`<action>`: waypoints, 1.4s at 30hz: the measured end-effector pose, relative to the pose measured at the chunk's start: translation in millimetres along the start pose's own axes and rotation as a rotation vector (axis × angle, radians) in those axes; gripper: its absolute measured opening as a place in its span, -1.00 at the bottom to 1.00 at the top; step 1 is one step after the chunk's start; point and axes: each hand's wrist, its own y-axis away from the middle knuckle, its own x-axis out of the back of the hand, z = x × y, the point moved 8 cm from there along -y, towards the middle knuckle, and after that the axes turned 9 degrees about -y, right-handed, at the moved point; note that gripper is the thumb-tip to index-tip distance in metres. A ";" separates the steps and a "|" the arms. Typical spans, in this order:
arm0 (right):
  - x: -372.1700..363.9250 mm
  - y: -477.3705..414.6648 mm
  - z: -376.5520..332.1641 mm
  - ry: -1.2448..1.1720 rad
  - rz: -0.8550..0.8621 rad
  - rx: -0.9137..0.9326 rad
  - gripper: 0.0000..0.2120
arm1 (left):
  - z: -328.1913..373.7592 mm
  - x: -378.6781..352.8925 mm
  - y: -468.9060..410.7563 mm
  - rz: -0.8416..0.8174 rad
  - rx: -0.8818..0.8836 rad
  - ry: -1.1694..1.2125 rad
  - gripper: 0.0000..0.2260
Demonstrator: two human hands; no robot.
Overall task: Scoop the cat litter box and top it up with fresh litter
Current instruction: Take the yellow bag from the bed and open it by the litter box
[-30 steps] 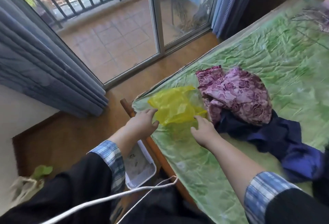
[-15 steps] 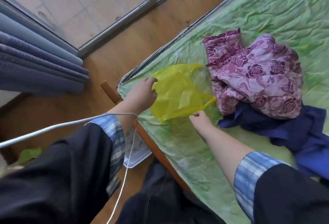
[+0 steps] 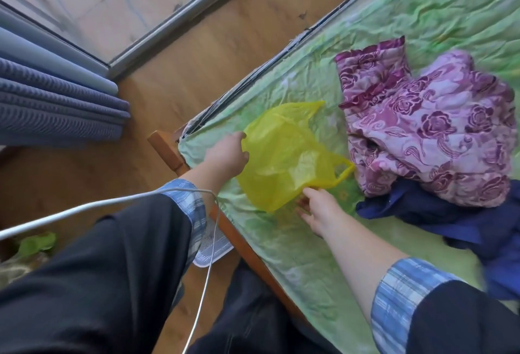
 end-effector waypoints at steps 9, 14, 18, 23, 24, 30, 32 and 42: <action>35.6 55.1 -28.5 0.068 0.045 0.304 -0.82 | 4.1 31.8 74.4 0.180 0.030 0.439 -0.73; 55.7 121.5 -45.7 0.031 -0.032 0.557 -0.83 | 11.6 53.2 150.3 0.285 -0.036 0.528 -0.78; 70.4 186.7 -52.9 -0.010 -0.134 0.728 -0.80 | 19.6 71.2 214.1 0.367 -0.105 0.590 -0.83; 90.4 274.4 -60.4 -0.021 -0.233 0.904 -0.82 | 23.8 98.4 299.1 0.491 -0.139 0.674 -0.84; 94.2 291.9 -62.2 -0.025 -0.257 0.947 -0.81 | 22.3 105.2 316.8 0.522 -0.143 0.683 -0.85; 99.2 386.7 -54.6 -0.077 -0.516 1.062 -0.90 | 4.1 136.4 425.9 0.669 -0.207 0.794 -0.91; 95.3 409.5 -48.3 -0.065 -0.582 1.070 -0.90 | -7.5 143.4 459.2 0.717 -0.223 0.824 -0.92; 31.3 530.4 -21.2 0.049 -0.801 0.985 -0.54 | -90.1 147.0 565.2 0.893 -0.227 0.830 -0.94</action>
